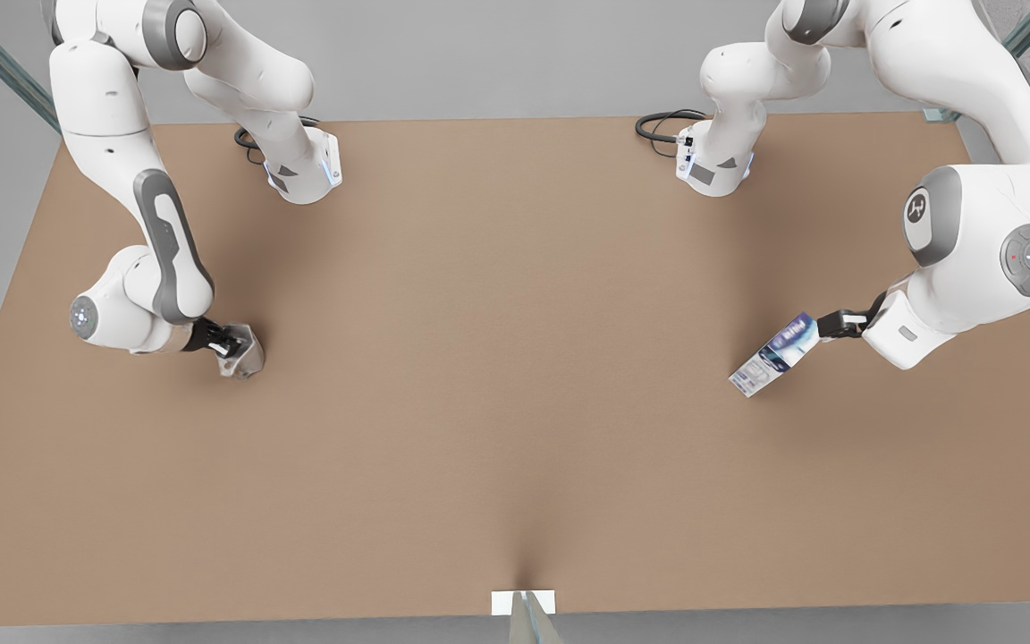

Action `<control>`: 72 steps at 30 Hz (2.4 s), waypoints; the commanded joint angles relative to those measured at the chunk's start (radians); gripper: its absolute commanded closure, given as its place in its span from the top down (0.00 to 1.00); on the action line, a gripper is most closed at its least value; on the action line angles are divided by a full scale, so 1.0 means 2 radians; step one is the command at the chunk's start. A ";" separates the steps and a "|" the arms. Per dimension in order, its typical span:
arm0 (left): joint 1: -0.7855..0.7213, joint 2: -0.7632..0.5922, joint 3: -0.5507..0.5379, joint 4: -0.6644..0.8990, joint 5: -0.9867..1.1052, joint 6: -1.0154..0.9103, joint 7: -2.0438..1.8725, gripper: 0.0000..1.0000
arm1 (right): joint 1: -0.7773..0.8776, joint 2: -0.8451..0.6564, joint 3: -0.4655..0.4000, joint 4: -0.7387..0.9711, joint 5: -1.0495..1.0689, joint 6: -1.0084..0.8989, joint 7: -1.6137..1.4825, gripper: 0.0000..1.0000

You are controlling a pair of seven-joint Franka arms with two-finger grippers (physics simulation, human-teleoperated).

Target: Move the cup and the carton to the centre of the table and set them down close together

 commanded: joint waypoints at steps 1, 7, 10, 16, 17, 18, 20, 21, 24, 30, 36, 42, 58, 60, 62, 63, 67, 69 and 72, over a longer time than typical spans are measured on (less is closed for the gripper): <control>0.000 0.001 0.000 0.000 0.000 -0.001 0.000 1.00 | 0.001 0.000 0.000 0.000 0.000 0.000 0.000 0.25; 0.000 0.002 0.000 0.000 0.000 -0.001 0.000 1.00 | 0.003 0.000 0.000 0.000 0.000 0.000 0.000 0.22; 0.000 0.002 0.000 0.000 0.000 -0.001 0.000 1.00 | 0.003 -0.002 0.001 0.000 0.000 0.000 0.000 0.22; 0.000 0.002 0.000 0.000 0.000 -0.001 0.000 1.00 | 0.002 -0.015 0.004 0.000 0.000 -0.012 0.000 0.22; 0.000 0.002 0.000 0.000 0.000 -0.001 0.000 1.00 | 0.003 -0.017 0.008 0.001 0.000 -0.012 0.000 0.23; 0.000 0.002 0.000 0.000 0.000 -0.002 0.000 1.00 | 0.003 -0.017 0.015 0.011 0.001 -0.018 -0.001 0.23; -0.001 0.002 -0.002 0.000 0.000 -0.002 0.000 1.00 | 0.007 0.002 0.050 0.064 0.005 -0.038 0.001 0.24; -0.001 0.002 -0.002 0.001 0.001 -0.001 0.000 1.00 | 0.046 0.028 0.054 0.114 0.007 -0.052 0.001 0.24; -0.001 0.005 -0.002 0.001 0.000 0.002 0.000 1.00 | 0.150 0.123 0.054 0.264 0.030 -0.057 0.005 0.24; -0.001 0.005 -0.007 -0.001 0.025 0.002 0.114 1.00 | 0.373 0.283 -0.081 0.508 0.179 -0.063 0.044 0.26; 0.012 0.009 -0.006 -0.024 0.020 0.038 0.330 1.00 | 0.434 0.369 -0.166 0.605 0.260 -0.058 0.092 0.32; -0.039 -0.031 -0.026 -0.075 0.018 0.037 0.333 1.00 | 0.445 0.377 -0.173 0.606 0.260 -0.024 0.092 1.00; -0.005 -0.043 -0.022 -0.199 0.026 0.122 0.345 1.00 | 0.453 0.370 -0.169 0.604 0.262 -0.026 0.093 1.00; 0.010 -0.042 -0.022 -0.218 0.037 0.137 0.350 1.00 | 0.452 0.365 -0.168 0.603 0.262 -0.025 0.092 1.00; 0.019 -0.046 -0.022 -0.249 0.038 0.176 0.350 1.00 | 0.455 0.334 -0.166 0.575 0.258 -0.025 0.091 1.00; 0.022 -0.049 -0.022 -0.267 0.038 0.193 0.350 1.00 | 0.470 0.314 -0.164 0.537 0.256 -0.024 0.090 1.00; 0.021 -0.055 -0.022 -0.288 0.039 0.203 0.350 1.00 | 0.506 0.124 -0.168 0.342 0.209 -0.088 0.090 1.00; 0.022 -0.055 -0.022 -0.291 0.039 0.208 0.350 1.00 | 0.458 0.054 -0.169 0.373 0.022 -0.251 0.001 1.00; 0.022 -0.052 -0.022 -0.291 0.041 0.214 0.350 1.00 | 0.385 -0.008 -0.143 0.373 -0.130 -0.268 -0.097 1.00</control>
